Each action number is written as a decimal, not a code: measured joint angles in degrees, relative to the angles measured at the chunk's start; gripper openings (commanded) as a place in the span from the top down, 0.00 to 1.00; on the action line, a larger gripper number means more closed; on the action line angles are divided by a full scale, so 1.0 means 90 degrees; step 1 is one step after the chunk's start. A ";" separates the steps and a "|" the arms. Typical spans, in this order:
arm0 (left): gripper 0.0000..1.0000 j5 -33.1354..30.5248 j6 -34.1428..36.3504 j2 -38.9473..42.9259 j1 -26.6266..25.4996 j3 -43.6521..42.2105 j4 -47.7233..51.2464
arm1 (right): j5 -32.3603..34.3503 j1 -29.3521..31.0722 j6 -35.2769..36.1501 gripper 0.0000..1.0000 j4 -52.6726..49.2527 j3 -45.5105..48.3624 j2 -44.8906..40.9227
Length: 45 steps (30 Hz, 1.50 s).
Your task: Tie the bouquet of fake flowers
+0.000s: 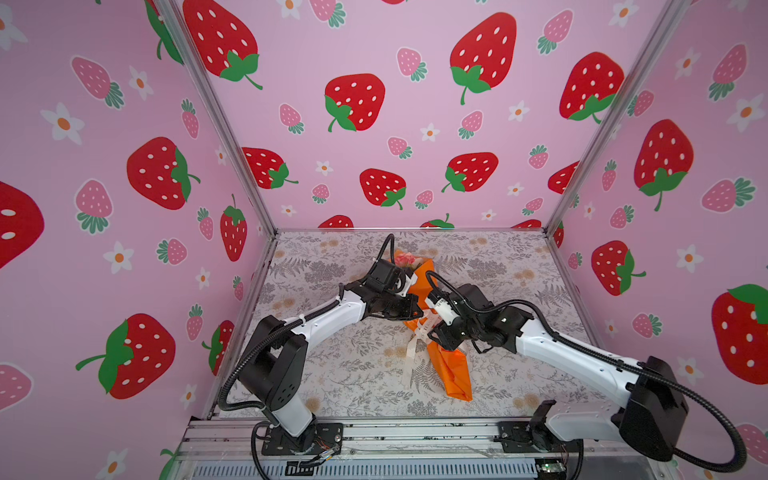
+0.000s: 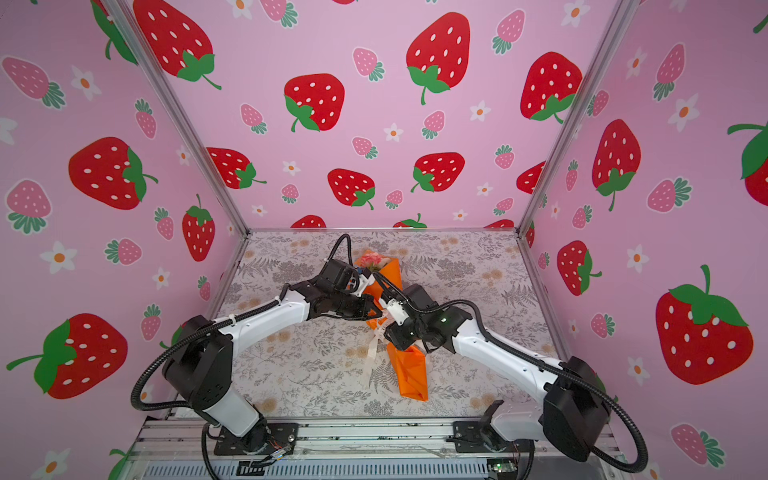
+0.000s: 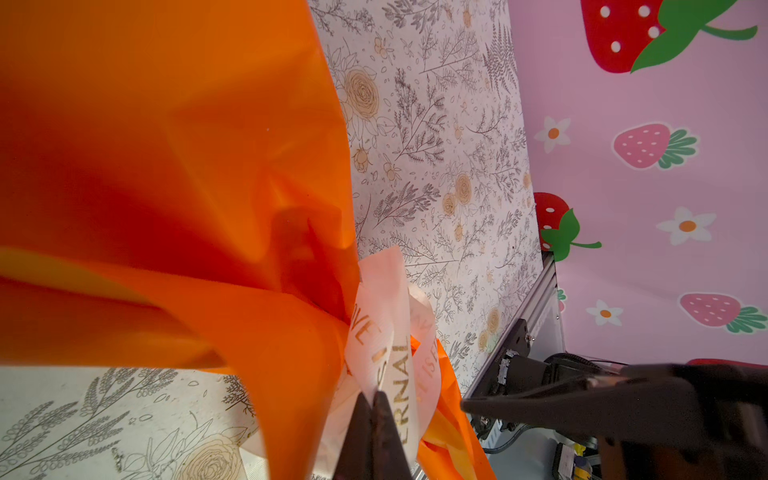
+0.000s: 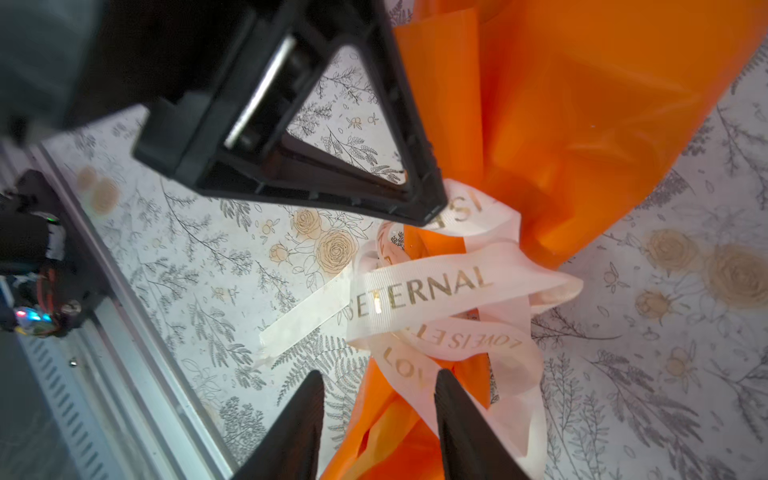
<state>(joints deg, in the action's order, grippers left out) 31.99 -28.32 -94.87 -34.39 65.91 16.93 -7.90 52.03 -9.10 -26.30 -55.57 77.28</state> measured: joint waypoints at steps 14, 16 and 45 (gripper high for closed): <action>1.00 0.0017 0.0000 -0.0046 0.0068 0.0029 0.0109 | 0.1042 0.0272 0.0998 0.59 -0.0600 -0.0287 0.0857; 1.00 0.0015 -0.0002 -0.0046 0.0068 0.0029 0.0109 | 0.1047 0.0272 0.1010 0.66 -0.0605 -0.0294 0.0857; 1.00 -0.0328 0.0078 0.0529 0.0372 -0.0673 0.0107 | 0.1377 -0.0814 -0.0046 0.98 -0.0855 0.0022 0.0024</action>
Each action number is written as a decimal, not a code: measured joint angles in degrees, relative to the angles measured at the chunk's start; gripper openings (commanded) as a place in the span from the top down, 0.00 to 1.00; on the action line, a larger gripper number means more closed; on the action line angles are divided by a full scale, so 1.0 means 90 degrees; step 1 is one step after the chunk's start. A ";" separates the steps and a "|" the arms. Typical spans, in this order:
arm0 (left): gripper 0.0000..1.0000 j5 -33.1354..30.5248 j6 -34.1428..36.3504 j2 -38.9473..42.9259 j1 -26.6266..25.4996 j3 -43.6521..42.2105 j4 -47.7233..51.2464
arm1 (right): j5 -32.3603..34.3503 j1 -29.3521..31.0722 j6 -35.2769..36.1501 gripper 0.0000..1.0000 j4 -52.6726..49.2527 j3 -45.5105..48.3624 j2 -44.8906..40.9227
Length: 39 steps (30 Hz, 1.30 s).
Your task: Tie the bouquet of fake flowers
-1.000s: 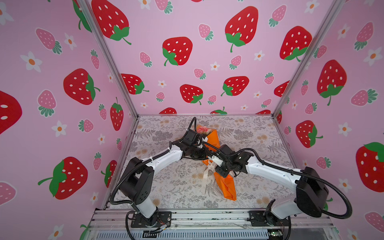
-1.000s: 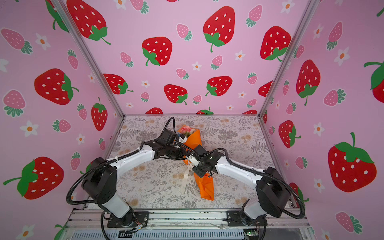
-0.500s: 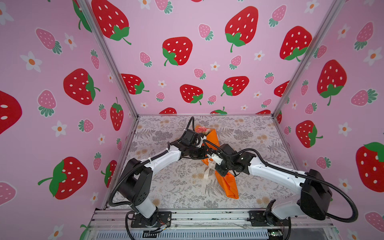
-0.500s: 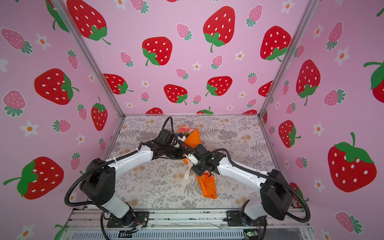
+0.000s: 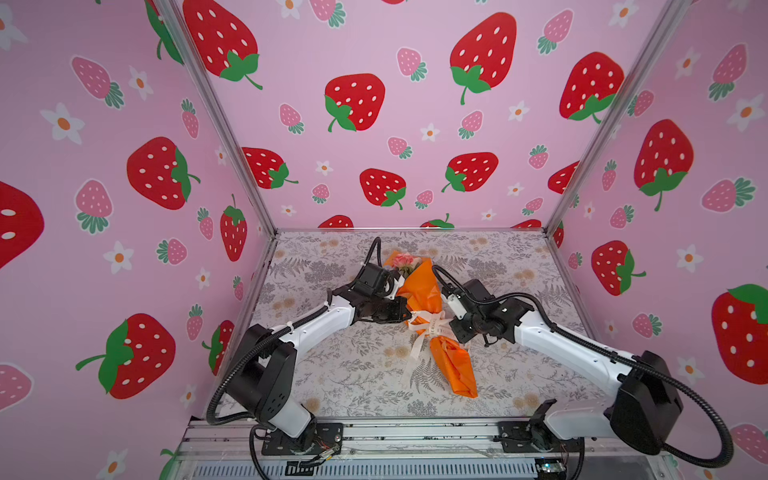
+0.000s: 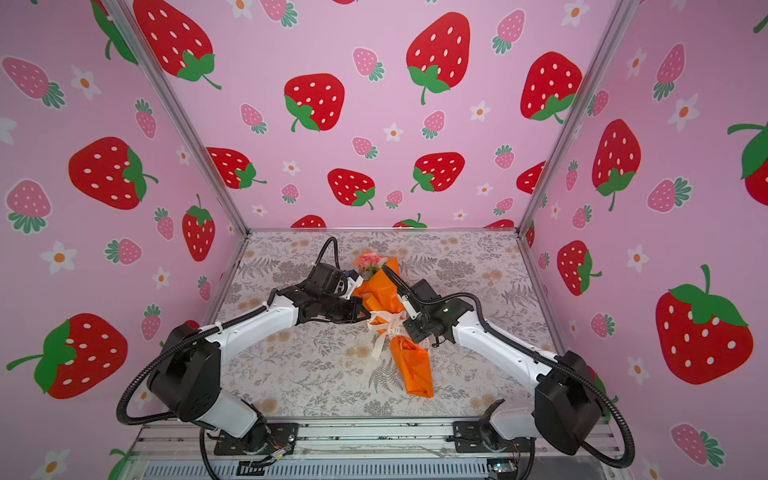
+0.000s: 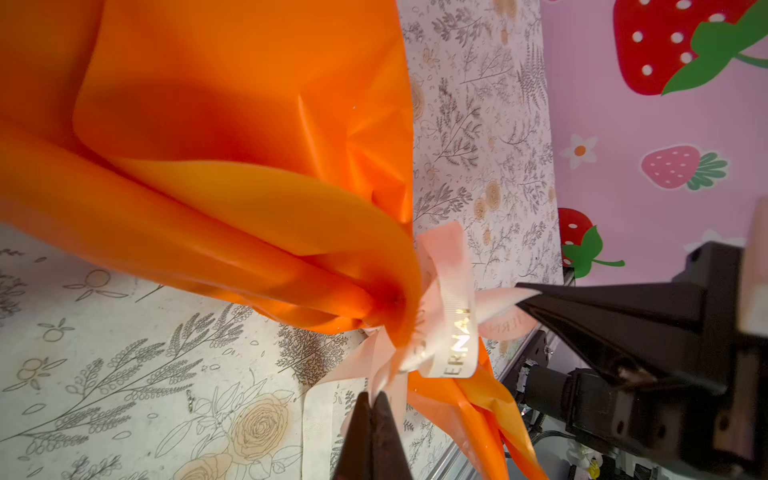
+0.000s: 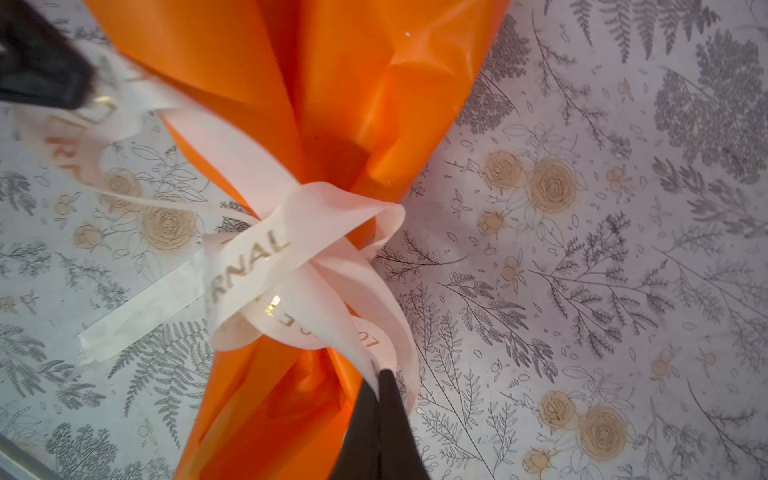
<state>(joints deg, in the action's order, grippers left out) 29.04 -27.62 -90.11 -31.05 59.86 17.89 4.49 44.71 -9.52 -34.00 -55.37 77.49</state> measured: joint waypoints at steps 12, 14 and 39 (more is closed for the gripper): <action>1.00 -0.0525 0.0342 0.0284 0.0005 -0.0478 0.0301 | -0.0240 -0.0282 -0.0228 0.98 0.0092 0.0187 0.0000; 1.00 -0.0646 0.0374 0.0330 0.0005 -0.0503 0.0325 | -0.0255 -0.0291 -0.0248 0.98 0.0131 0.0231 0.0000; 0.69 -0.1253 0.1712 0.1105 -0.0770 -0.0816 0.0345 | -0.0500 -0.0362 -0.0245 0.98 0.0313 0.0267 0.0000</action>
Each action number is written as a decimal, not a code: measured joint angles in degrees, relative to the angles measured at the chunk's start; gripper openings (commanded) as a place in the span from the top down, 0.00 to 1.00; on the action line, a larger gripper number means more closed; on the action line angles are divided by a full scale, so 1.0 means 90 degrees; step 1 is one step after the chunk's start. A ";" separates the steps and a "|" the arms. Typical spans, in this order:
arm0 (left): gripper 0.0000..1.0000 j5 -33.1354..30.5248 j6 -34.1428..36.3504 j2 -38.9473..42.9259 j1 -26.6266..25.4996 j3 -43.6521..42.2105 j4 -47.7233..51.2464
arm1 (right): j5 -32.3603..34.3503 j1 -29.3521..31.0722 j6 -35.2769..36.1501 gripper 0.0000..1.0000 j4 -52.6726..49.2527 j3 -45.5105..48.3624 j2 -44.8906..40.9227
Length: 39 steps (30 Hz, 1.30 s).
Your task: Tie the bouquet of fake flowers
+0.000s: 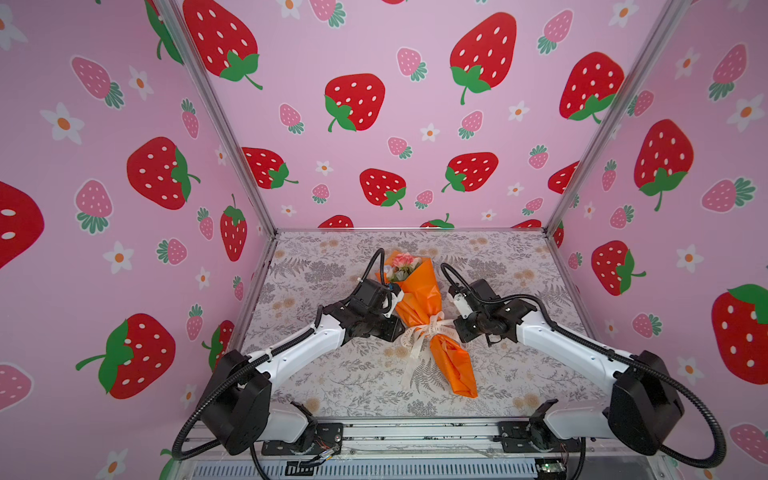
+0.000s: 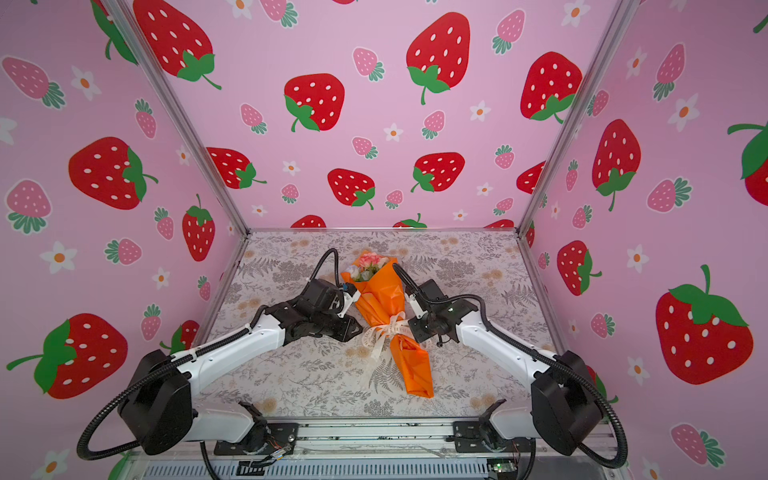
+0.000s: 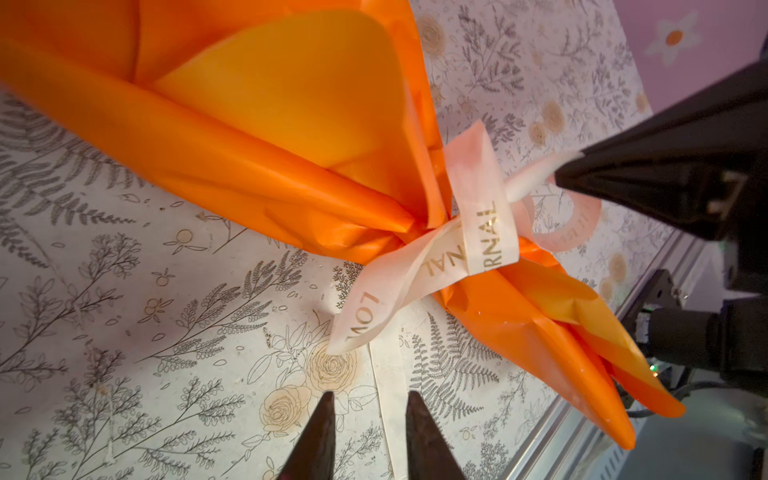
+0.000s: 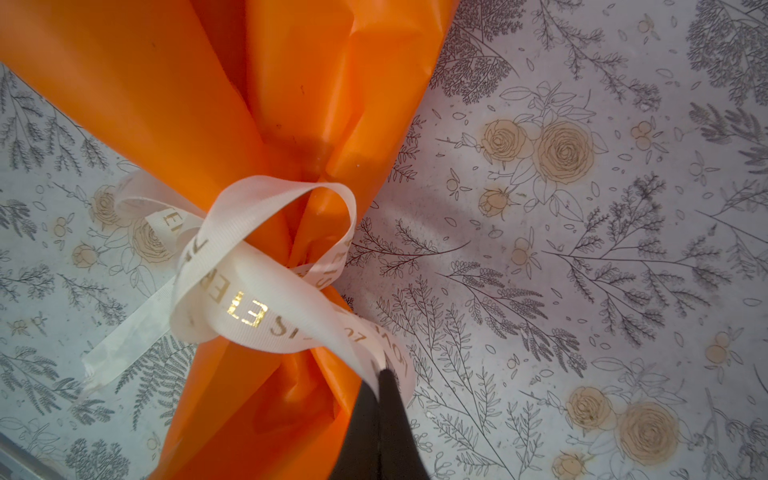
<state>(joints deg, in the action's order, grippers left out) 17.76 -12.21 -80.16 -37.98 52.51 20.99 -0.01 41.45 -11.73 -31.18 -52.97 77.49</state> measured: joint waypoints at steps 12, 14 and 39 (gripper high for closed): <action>0.74 -0.0673 0.0294 -0.1326 -0.0950 0.0542 -0.0367 | -0.0010 0.0000 -0.0002 0.98 0.0017 0.0000 0.0000; 0.74 -0.0850 0.0231 -0.1348 -0.0954 0.0542 -0.0537 | -0.0010 0.0000 -0.0005 0.98 0.0017 0.0002 0.0000; 0.74 -0.1639 0.0284 -0.1780 -0.1090 0.0542 -0.1190 | -0.0058 0.0000 -0.0015 0.97 0.0015 0.0002 0.0000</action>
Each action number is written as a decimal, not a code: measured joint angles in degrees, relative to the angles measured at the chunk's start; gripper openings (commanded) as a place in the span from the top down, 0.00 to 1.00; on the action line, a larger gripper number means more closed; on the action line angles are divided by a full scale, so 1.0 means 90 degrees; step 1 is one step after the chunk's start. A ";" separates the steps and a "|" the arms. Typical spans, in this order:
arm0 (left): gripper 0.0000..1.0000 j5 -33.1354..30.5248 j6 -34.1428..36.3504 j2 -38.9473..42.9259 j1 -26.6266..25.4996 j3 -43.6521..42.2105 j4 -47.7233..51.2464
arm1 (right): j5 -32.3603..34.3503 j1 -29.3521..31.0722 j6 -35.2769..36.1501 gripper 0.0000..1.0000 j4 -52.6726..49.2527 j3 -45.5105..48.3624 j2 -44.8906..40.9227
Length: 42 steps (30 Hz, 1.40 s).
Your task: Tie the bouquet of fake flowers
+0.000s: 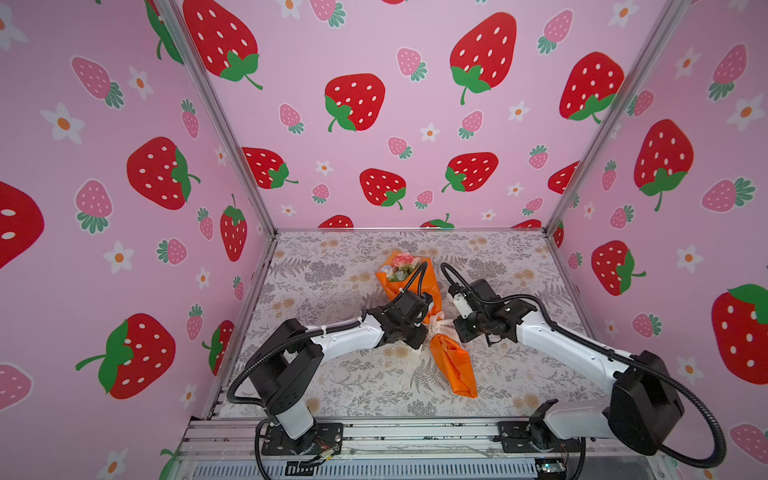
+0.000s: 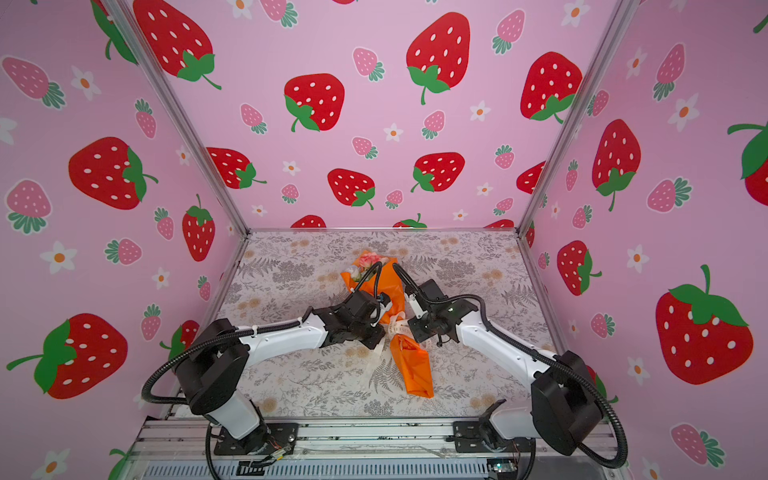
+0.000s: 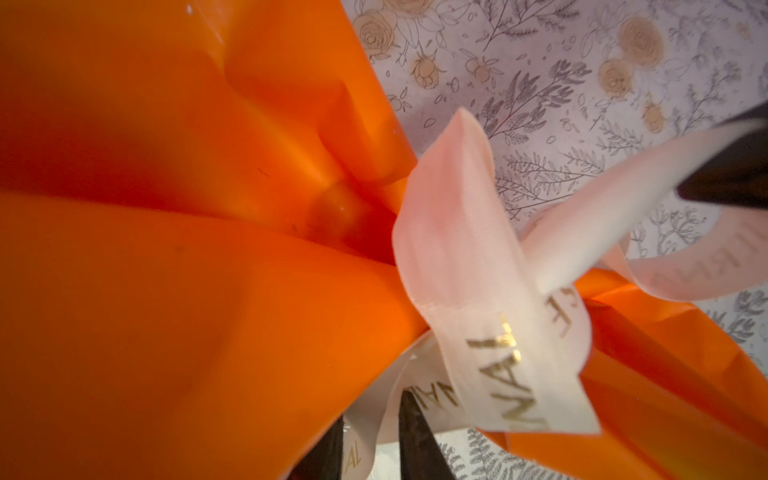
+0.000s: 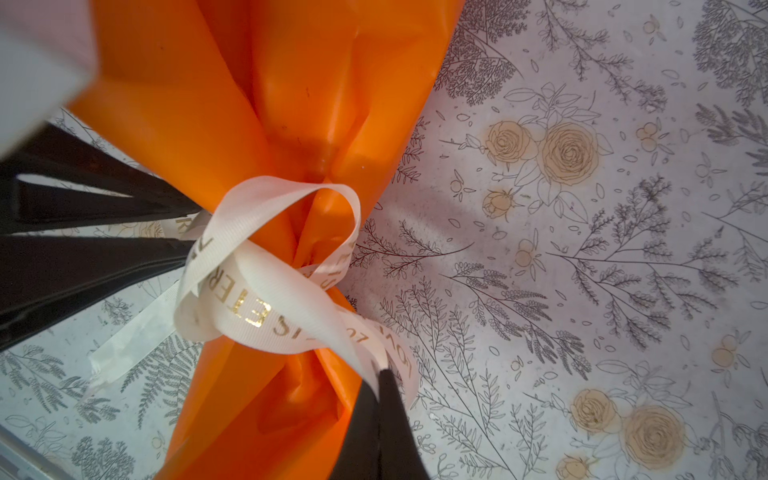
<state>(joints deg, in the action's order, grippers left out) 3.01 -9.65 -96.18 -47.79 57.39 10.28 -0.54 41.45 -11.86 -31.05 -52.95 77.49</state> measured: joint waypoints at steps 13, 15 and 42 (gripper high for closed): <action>1.00 -0.0277 0.0260 -0.0019 -0.0138 0.0022 -0.0027 | -0.0012 0.0000 -0.0015 0.97 0.0015 0.0049 0.0000; 1.00 -0.0289 0.0265 -0.0017 -0.0141 0.0024 0.0002 | -0.0007 0.0000 -0.0017 0.97 0.0015 0.0051 0.0000; 1.00 -0.0340 0.0204 0.1032 -0.0143 -0.0398 0.0430 | 0.0442 -0.0165 -0.0163 0.98 0.0160 0.0182 -0.0151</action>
<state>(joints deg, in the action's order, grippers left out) -0.05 -7.81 -86.89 -49.08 53.80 14.15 3.44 39.97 -13.32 -29.61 -51.31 76.14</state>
